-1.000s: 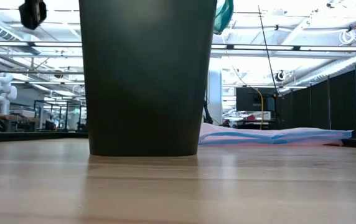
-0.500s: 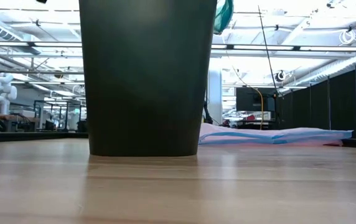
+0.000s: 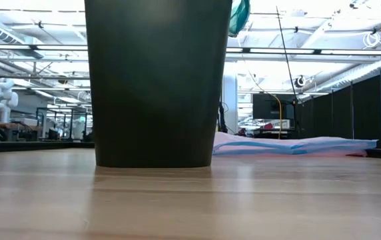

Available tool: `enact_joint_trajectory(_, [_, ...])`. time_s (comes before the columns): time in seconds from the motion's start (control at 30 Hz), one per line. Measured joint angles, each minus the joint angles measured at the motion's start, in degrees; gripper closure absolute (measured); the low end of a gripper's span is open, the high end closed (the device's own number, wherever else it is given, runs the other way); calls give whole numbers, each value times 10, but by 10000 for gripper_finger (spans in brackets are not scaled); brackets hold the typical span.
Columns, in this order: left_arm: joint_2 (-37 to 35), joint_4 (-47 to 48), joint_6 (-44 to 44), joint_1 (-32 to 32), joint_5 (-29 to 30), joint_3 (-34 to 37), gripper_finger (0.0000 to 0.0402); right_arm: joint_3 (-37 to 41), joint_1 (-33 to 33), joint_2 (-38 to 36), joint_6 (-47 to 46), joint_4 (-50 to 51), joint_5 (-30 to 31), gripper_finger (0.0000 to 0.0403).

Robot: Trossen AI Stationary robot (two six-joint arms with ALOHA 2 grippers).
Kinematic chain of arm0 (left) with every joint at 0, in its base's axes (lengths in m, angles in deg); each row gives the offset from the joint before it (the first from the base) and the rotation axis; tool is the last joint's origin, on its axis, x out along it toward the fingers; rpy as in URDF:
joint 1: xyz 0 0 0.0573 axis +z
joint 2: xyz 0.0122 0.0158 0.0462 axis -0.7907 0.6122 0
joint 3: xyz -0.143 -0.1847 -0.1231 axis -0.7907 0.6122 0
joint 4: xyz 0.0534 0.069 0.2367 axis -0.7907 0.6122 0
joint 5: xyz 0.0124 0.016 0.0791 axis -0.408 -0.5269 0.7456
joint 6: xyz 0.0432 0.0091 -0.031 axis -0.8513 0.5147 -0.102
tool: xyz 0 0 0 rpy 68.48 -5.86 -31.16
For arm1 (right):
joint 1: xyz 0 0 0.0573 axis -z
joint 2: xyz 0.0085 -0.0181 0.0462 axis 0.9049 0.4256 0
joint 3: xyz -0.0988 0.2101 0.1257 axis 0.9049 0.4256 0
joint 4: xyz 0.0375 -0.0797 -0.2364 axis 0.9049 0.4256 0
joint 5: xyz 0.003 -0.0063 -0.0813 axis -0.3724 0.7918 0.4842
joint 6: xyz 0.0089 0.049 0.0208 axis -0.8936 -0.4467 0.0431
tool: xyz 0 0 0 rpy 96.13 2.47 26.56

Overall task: Place trash/remove bag and relplace
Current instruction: Close the trash bag

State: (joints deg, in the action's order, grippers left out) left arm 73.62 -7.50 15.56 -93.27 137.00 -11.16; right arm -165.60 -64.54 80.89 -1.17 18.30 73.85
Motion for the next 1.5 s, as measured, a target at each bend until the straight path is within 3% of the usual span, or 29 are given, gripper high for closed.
enact_joint_trajectory(0.1, [5, 3, -24, 2, -1, 0, 343, 0, 0, 0, 0, -1, 0, 403])
enact_joint_trajectory(0.23, [7, -1, -91, 2, 27, -5, 387, 0, 0, 0, 0, -7, 0, 403])
enact_joint_trajectory(0.4, [7, -2, -159, 2, 28, -59, 400, 0, 0, 0, 0, -6, 0, 403])
enact_joint_trajectory(0.53, [8, 4, -207, 2, -5, -110, 400, 0, 0, 0, -21, -19, -3, 403])
enact_joint_trajectory(0.67, [8, 62, -184, 2, -17, -141, 401, 1, 0, -16, -78, -42, -16, 403])
enact_joint_trajectory(0.83, [8, 142, -62, 1, -18, -147, 401, 0, 6, -30, -179, -45, -16, 396])
enact_joint_trajectory(1.03, [8, 207, 87, 1, -23, -147, 401, 0, 15, -24, -235, -67, 10, 323])
enact_joint_trajectory(1.1, [11, 219, 111, 1, -33, -147, 401, 0, 17, -20, -241, -71, 40, 286])
enact_joint_trajectory(1.27, [20, 228, 127, 1, -36, -147, 401, 0, 29, -8, -269, -77, 44, 206])
enact_joint_trajectory(1.5, [21, 228, 144, 1, -47, -147, 401, 0, 47, 43, -301, -81, 18, 168])
